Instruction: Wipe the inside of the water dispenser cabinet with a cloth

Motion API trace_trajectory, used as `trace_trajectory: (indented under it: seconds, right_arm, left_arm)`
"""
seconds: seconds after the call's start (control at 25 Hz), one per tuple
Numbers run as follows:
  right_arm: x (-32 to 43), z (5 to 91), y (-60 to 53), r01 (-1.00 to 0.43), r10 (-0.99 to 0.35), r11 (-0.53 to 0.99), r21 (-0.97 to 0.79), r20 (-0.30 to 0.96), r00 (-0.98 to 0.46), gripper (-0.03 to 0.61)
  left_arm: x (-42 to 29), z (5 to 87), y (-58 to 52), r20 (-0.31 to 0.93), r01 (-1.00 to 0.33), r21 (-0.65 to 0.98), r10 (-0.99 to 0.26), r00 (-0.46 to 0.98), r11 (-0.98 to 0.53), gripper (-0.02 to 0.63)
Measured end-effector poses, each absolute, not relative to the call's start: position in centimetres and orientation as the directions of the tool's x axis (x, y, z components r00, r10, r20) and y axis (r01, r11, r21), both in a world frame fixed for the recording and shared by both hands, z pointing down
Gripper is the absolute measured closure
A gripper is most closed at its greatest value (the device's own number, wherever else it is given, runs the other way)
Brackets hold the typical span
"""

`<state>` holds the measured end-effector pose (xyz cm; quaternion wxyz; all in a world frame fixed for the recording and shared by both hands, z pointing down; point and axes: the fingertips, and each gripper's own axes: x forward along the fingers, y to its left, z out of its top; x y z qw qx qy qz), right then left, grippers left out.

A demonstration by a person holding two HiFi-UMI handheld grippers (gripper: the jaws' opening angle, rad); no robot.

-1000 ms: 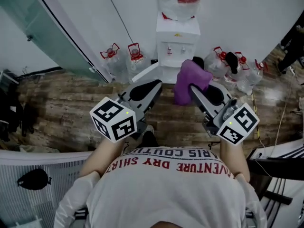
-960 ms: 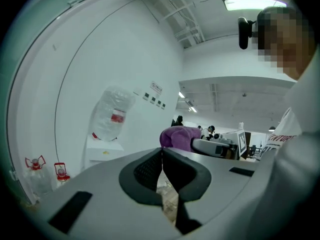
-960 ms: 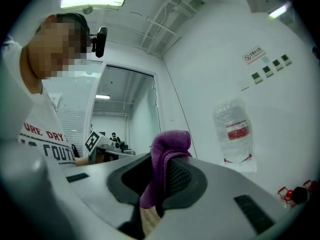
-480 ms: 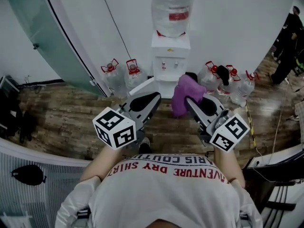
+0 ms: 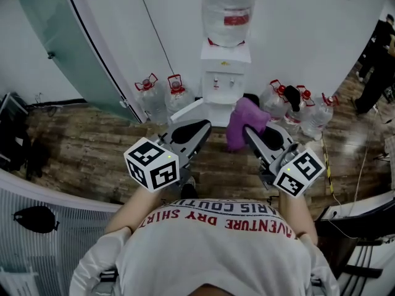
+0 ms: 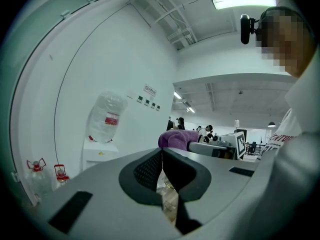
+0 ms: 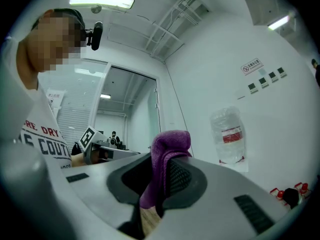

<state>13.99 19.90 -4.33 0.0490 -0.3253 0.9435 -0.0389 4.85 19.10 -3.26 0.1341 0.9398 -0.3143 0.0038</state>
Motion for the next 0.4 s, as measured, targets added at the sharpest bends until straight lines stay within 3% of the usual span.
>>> trace_trajectory:
  seconds: [0.4]
  right_arm:
    - [13.8, -2.8, 18.4, -0.609, -0.621, 0.78, -0.145, -0.054, -0.782, 0.515]
  left_arm:
    - [4.9, -2.4, 17.3, 0.127, -0.591, 0.257, -0.579, 0.805, -0.765, 0.586]
